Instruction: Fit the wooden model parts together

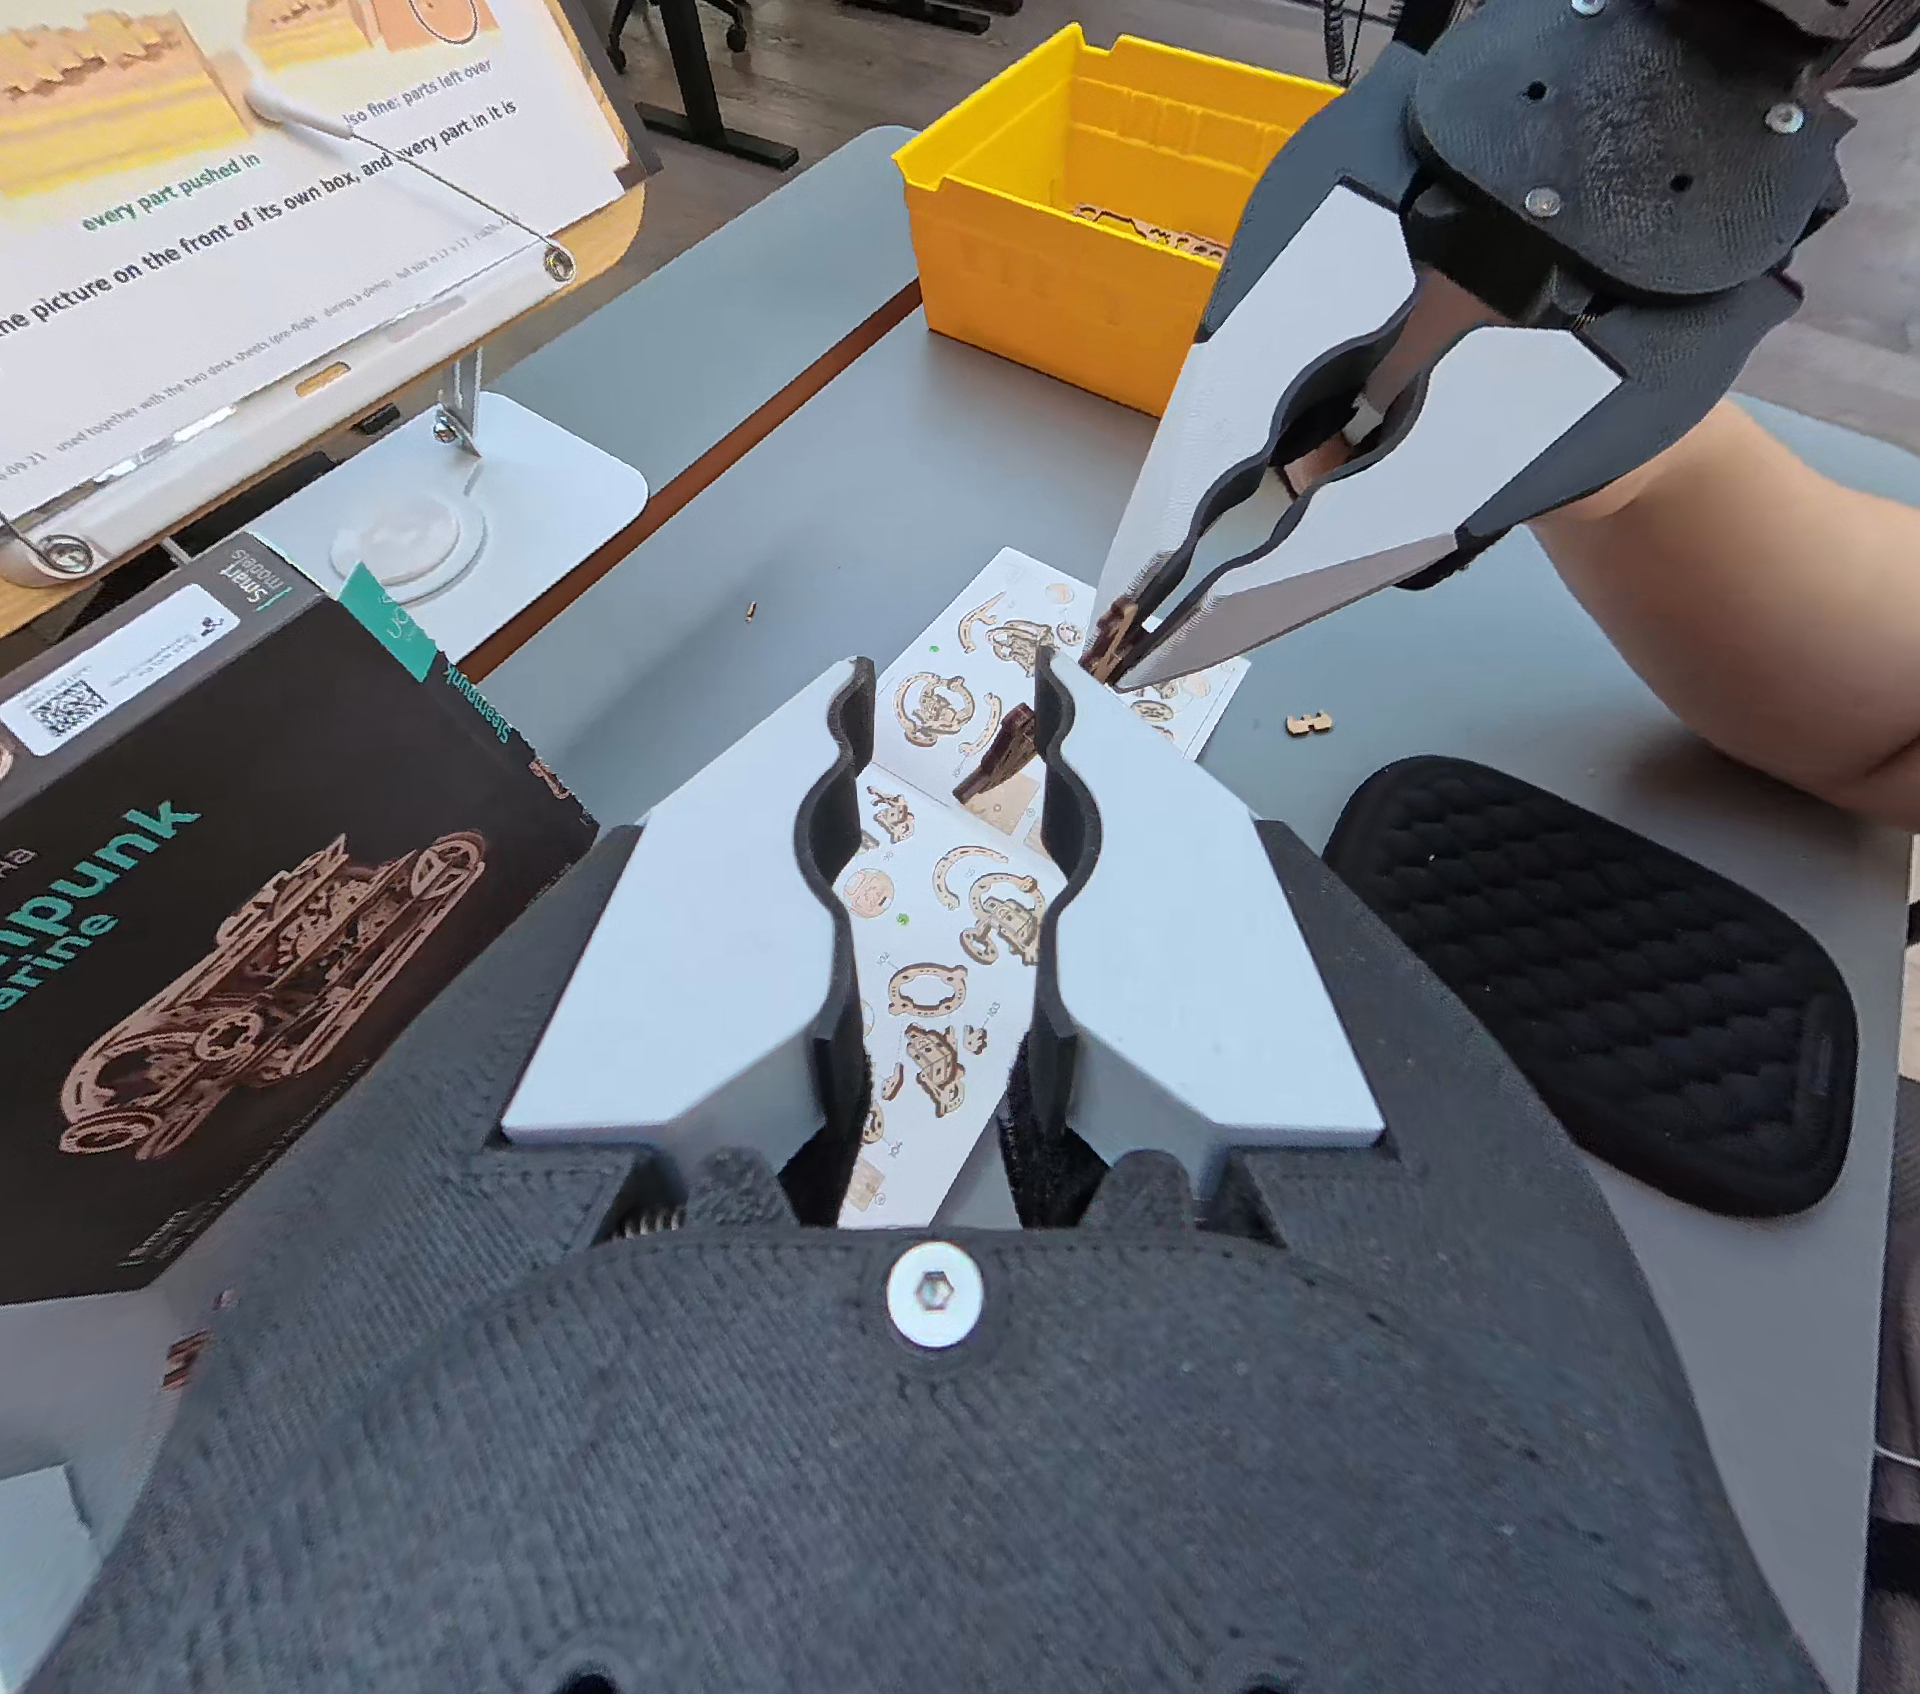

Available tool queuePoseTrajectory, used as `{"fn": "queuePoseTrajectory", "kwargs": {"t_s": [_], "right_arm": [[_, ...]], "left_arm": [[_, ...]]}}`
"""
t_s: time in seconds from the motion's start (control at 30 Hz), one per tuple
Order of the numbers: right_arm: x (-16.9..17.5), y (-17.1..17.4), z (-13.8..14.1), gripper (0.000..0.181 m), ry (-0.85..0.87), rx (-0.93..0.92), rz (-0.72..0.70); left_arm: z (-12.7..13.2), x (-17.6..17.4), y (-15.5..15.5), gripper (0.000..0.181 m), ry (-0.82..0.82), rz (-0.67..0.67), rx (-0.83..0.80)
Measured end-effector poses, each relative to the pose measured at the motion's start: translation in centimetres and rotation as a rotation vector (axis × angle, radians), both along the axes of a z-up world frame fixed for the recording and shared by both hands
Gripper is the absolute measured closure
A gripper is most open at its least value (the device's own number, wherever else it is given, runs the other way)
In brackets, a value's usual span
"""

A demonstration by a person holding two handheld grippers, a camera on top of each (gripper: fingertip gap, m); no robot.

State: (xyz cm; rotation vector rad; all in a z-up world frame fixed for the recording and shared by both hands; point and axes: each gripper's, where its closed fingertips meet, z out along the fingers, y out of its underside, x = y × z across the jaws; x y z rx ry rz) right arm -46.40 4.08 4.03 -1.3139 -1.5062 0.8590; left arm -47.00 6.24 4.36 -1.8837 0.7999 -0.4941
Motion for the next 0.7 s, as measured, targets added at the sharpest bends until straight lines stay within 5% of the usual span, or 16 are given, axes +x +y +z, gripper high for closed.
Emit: {"fn": "queuePoseTrajectory", "kwargs": {"t_s": [0.4, 0.7], "right_arm": [[0.4, -1.1, -0.1, 0.179, -0.008, -0.043, 0.101], [-0.2, 0.9, 1.9, 0.180, 0.151, -0.085, -0.073]], "left_arm": [[-0.3, 0.3, -0.7, 0.145, -0.018, -0.068, -0.050], [2.4, -1.1, 1.6, 0.136, 0.021, 0.193, 0.181]]}}
